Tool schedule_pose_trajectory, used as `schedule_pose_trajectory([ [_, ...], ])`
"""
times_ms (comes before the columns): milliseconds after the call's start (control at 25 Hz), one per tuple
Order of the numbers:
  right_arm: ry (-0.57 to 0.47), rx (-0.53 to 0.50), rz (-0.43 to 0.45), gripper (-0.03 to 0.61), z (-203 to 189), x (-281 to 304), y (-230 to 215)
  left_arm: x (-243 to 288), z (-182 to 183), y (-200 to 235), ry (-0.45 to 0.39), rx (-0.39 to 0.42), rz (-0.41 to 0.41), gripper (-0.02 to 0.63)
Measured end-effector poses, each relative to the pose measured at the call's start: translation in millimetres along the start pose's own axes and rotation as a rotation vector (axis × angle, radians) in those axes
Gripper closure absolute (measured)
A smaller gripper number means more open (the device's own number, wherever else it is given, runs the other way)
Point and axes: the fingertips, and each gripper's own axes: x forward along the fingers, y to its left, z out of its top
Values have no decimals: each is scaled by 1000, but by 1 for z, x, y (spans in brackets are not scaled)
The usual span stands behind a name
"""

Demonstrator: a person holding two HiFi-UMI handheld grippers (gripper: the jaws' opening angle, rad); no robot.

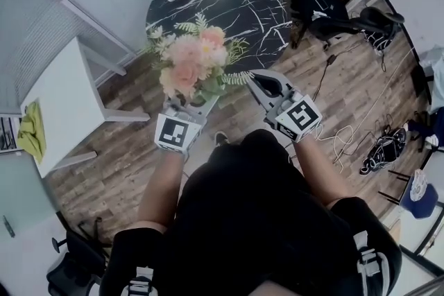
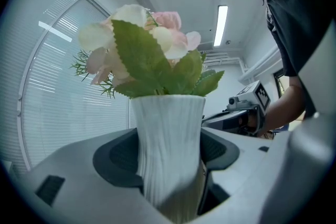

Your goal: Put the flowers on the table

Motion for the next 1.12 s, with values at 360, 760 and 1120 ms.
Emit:
schedule_pose_trajectory([
  [360,8,5,-17,557,-6,6,-29,27,-9,16,10,5,5,279],
  [760,8,10,26,557,-7,29,-94,84,-1,53,14,24,87,279],
  [1120,7,38,73,557,-8,64,-175,156,-9,96,24,22,151,279],
])
